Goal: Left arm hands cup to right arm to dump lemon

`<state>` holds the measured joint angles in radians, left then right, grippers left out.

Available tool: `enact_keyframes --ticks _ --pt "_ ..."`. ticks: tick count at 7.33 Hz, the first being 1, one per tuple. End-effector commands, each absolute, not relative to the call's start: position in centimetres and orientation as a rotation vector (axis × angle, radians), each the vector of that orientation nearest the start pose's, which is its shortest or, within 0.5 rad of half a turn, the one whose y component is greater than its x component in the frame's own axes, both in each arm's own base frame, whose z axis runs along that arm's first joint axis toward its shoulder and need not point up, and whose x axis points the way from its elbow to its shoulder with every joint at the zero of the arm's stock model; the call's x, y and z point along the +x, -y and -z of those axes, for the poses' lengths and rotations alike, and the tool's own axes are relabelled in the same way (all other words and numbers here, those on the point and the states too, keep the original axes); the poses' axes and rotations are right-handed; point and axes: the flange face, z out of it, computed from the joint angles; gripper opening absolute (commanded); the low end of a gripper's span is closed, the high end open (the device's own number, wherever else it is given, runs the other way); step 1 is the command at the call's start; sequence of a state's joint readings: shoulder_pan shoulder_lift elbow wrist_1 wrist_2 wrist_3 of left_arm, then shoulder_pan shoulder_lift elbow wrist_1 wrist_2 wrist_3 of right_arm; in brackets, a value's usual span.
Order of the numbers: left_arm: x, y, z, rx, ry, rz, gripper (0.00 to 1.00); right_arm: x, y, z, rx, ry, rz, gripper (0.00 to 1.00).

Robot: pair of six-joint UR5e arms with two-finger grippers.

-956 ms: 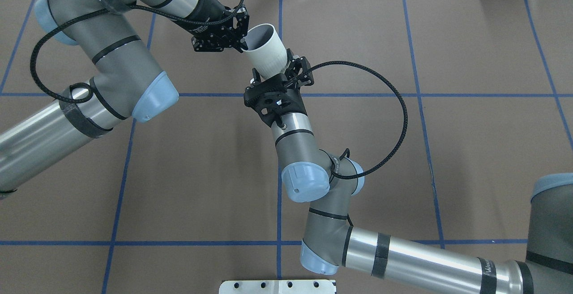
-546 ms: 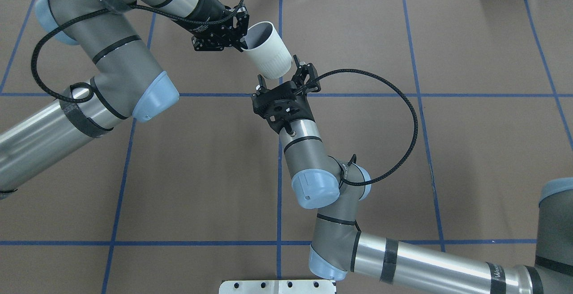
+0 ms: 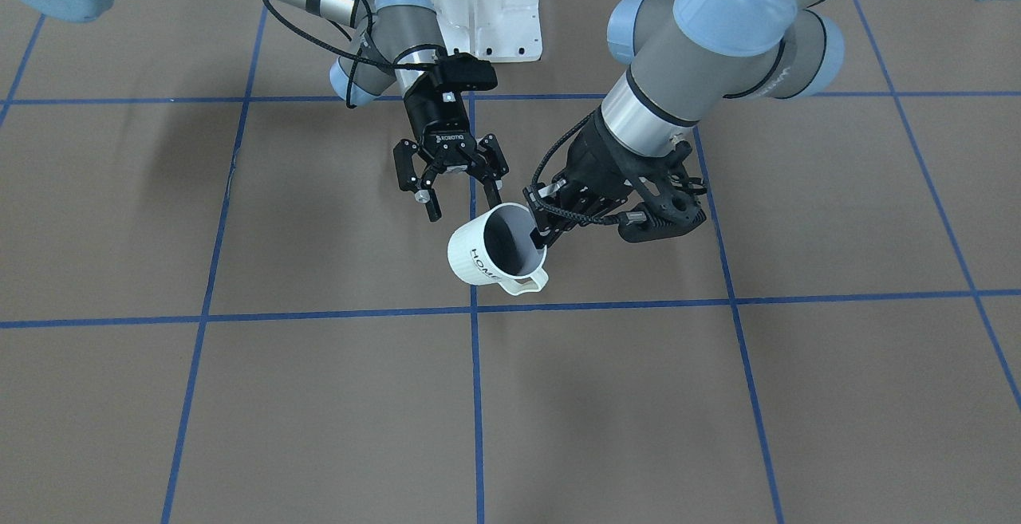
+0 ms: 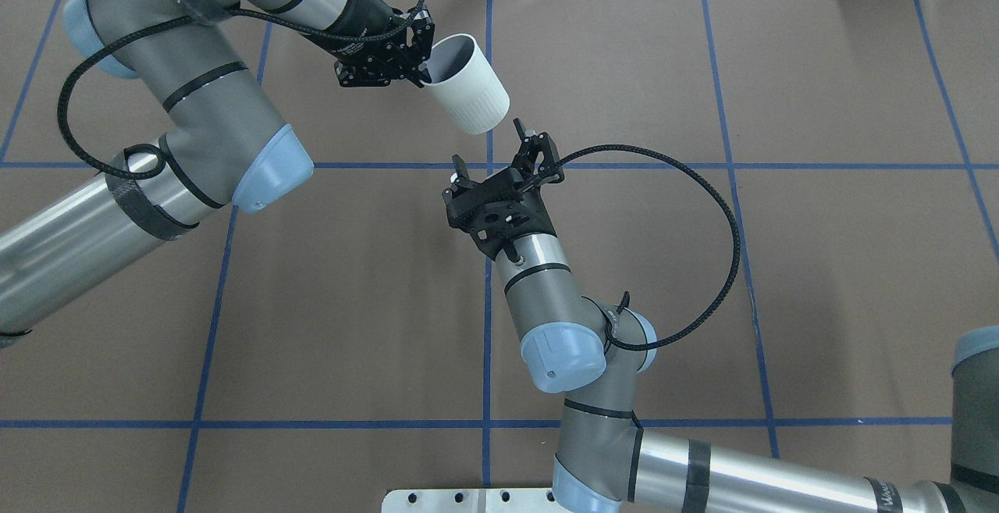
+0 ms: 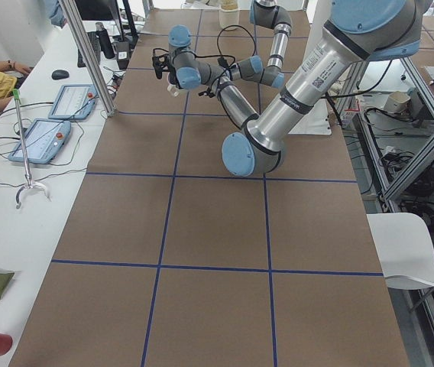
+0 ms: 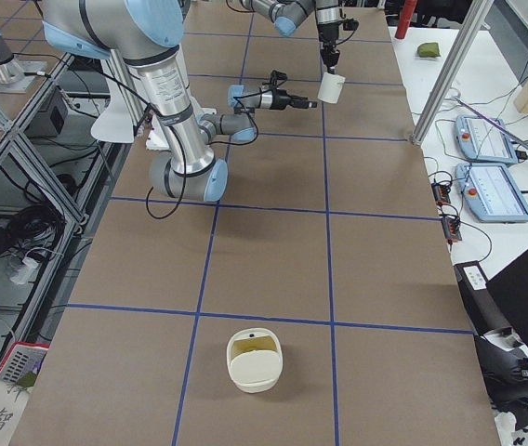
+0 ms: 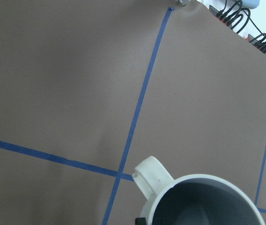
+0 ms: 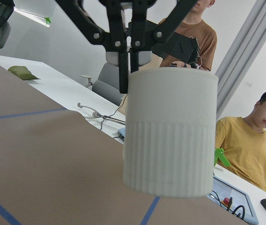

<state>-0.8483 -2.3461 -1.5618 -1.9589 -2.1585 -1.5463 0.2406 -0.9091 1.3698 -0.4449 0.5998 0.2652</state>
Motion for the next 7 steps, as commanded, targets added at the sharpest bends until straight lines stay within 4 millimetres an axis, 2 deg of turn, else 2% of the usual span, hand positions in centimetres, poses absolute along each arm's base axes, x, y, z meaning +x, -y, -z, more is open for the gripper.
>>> enact_keyframes --ticks 1,2,3,5,7 --pt "40.2 57.6 -13.8 0.015 -1.231 0.390 0.00 -57.1 34.1 -21.3 1.528 0.537 0.119 0.97" --pt "40.4 57.9 -14.3 0.028 -1.218 0.404 0.00 -55.5 33.6 -21.8 1.526 0.569 0.118 0.97" --pt "40.6 58.2 -14.7 0.028 -1.210 0.407 0.00 -55.1 34.1 -21.9 1.518 0.581 0.090 0.97" --pt "40.6 58.4 -15.2 0.027 -1.200 0.411 0.00 -53.2 37.5 -23.3 1.472 0.652 0.004 0.97" --pt "40.3 58.7 -15.6 0.061 -1.188 0.397 0.00 -50.5 42.2 -23.3 1.426 0.718 -0.058 0.98"
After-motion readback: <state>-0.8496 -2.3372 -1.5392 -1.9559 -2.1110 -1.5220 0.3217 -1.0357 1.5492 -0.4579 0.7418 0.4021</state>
